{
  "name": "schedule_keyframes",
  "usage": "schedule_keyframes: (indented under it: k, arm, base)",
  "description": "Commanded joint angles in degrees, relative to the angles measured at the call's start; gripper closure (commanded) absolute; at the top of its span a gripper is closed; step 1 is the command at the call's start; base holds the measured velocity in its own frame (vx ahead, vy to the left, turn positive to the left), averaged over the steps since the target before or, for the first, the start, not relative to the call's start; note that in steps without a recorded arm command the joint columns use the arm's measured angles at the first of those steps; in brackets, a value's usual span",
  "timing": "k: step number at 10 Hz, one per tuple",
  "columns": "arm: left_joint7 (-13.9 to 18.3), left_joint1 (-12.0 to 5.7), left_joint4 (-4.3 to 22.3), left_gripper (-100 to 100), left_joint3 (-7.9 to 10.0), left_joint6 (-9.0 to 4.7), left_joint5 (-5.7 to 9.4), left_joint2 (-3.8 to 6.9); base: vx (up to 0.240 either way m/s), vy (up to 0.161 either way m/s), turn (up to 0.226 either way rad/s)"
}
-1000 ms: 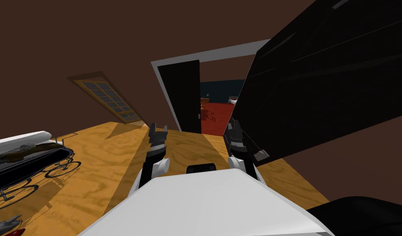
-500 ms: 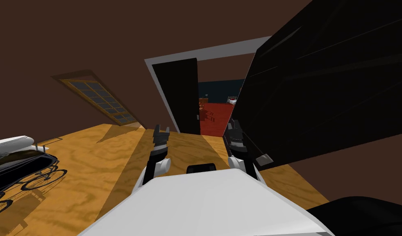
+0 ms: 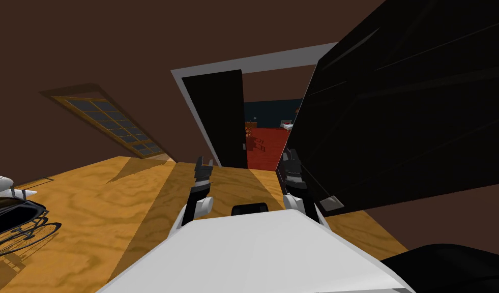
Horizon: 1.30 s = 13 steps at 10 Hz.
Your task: Pull the door open
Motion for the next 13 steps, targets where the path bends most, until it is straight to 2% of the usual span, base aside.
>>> schedule_keyframes:
  k: [1, 13]
  arm:
    - [0.13, -0.64, 2.2, -100, 0.08, -0.54, 0.07, 0.54]
    - [0.73, -4.8, 18.82, -100, -0.12, -4.66, 0.28, 3.75]
  base:
    - [0.101, -0.041, -0.047]
    - [0.104, -0.026, -0.057]
